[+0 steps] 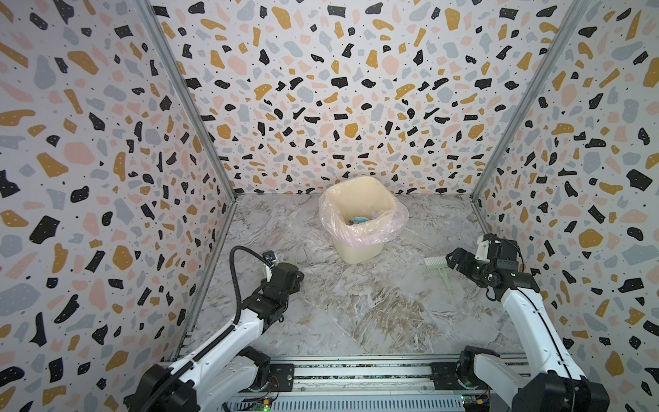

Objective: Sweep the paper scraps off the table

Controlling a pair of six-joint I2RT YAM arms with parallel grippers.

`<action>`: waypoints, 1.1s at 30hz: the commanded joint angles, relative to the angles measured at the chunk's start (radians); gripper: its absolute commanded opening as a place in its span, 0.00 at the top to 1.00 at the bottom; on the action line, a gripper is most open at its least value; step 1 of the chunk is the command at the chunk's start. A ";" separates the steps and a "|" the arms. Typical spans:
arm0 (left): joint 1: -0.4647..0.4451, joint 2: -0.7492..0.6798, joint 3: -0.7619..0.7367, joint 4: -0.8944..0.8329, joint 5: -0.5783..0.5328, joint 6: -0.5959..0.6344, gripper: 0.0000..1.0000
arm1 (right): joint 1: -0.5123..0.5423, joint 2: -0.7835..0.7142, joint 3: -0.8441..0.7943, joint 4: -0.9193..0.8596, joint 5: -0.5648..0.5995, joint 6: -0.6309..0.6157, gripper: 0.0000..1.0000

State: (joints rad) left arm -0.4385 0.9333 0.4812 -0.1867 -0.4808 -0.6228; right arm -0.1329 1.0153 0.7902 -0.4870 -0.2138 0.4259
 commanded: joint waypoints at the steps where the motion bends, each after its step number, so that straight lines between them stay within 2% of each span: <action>1: 0.006 -0.044 0.041 0.011 -0.094 0.134 0.29 | 0.030 0.002 0.034 0.098 0.074 -0.067 0.02; 4: 0.008 -0.053 0.061 0.056 -0.170 0.263 0.15 | 0.077 0.014 0.024 0.188 0.140 -0.114 0.01; 7: 0.024 -0.046 0.070 0.134 -0.206 0.388 0.07 | 0.139 0.046 0.009 0.284 0.243 -0.163 0.01; 10: 0.075 -0.033 0.038 0.267 -0.183 0.481 0.02 | 0.204 0.093 -0.027 0.398 0.353 -0.209 0.01; 13: 0.155 -0.027 -0.019 0.422 -0.127 0.530 0.01 | 0.250 0.139 -0.088 0.552 0.405 -0.269 0.01; 19: 0.305 0.017 -0.161 0.779 0.045 0.550 0.01 | 0.272 0.218 -0.322 1.016 0.357 -0.386 0.01; 21: 0.311 0.053 -0.220 0.918 0.071 0.582 0.01 | 0.273 0.255 -0.369 1.130 0.336 -0.404 0.01; 25: 0.314 0.138 -0.269 1.083 0.090 0.605 0.01 | 0.281 0.310 -0.442 1.312 0.309 -0.442 0.01; 28: 0.313 0.213 -0.289 1.162 0.106 0.603 0.01 | 0.292 0.336 -0.502 1.463 0.308 -0.481 0.01; 33: 0.313 0.309 -0.300 1.254 0.091 0.608 0.01 | 0.292 0.357 -0.553 1.589 0.313 -0.513 0.01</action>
State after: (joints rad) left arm -0.1307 1.2079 0.1978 0.8982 -0.3935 -0.0322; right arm 0.1555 1.3708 0.2581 0.9279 0.1001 -0.0444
